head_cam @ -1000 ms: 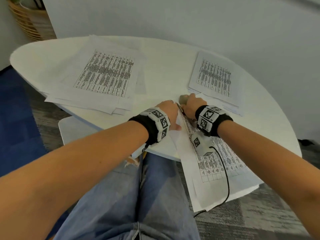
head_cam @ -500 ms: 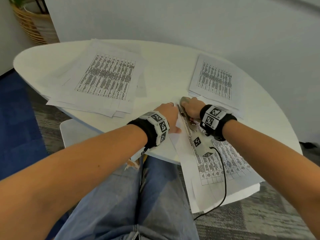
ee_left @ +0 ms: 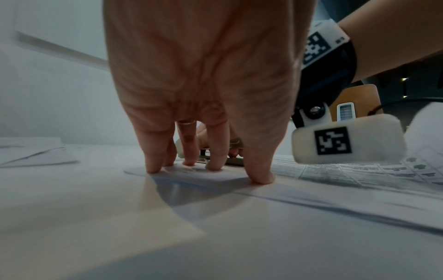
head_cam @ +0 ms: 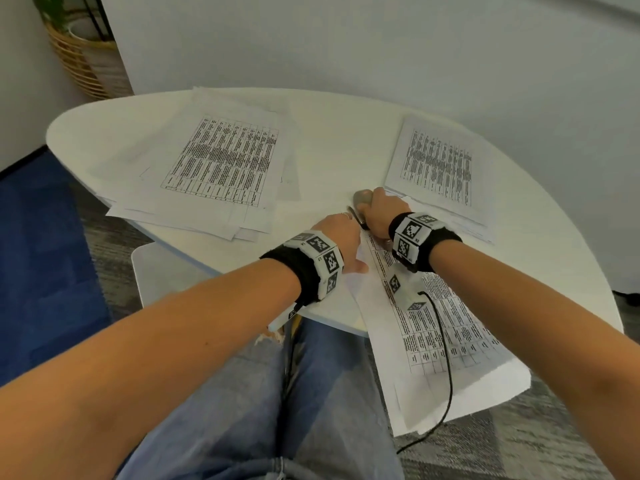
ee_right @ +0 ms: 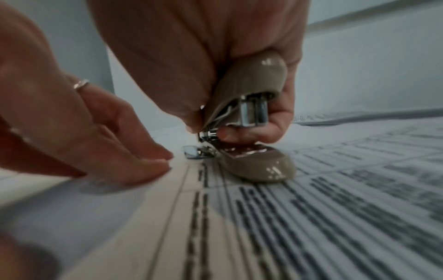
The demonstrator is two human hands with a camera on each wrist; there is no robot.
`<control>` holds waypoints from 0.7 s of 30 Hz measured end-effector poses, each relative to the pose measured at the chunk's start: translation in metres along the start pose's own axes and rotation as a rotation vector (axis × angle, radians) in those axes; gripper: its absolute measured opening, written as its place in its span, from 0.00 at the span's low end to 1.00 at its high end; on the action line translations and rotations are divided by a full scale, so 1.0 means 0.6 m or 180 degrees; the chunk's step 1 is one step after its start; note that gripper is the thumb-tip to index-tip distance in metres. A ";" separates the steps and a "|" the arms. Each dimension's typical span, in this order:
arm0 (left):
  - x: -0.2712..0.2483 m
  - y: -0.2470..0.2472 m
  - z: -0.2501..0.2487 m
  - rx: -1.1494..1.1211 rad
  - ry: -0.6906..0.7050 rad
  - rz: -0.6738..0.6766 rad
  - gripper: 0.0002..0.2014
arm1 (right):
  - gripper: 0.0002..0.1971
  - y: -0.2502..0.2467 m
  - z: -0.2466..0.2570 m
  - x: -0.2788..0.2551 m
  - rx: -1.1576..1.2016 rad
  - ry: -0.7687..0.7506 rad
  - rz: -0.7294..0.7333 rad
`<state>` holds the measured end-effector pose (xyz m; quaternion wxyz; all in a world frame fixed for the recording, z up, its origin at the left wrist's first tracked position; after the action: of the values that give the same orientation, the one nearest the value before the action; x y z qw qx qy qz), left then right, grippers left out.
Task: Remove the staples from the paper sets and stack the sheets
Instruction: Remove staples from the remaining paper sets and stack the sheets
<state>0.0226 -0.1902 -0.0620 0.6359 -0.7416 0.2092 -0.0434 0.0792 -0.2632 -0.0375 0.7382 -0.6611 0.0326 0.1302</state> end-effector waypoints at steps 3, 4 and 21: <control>-0.005 -0.004 0.004 0.0018 0.0001 -0.0004 0.28 | 0.20 -0.005 0.006 0.006 0.0110 -0.0022 0.0044; -0.006 -0.003 0.006 0.0032 -0.0019 0.0009 0.29 | 0.21 -0.005 0.001 0.007 0.0177 -0.0009 0.0071; -0.071 0.013 -0.025 0.0176 -0.0141 0.0087 0.35 | 0.20 0.019 -0.010 -0.015 -0.0379 -0.0765 0.0274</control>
<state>-0.0229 -0.1892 -0.0580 0.6612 -0.7216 0.2038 -0.0240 0.0683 -0.2694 -0.0473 0.6900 -0.6813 -0.0355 0.2418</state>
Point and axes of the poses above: each hand's wrist, its own x-axis towards the middle knuckle, its own y-axis out of the palm, z = x × y, the point moved 6 cm from there along x, towards the middle knuckle
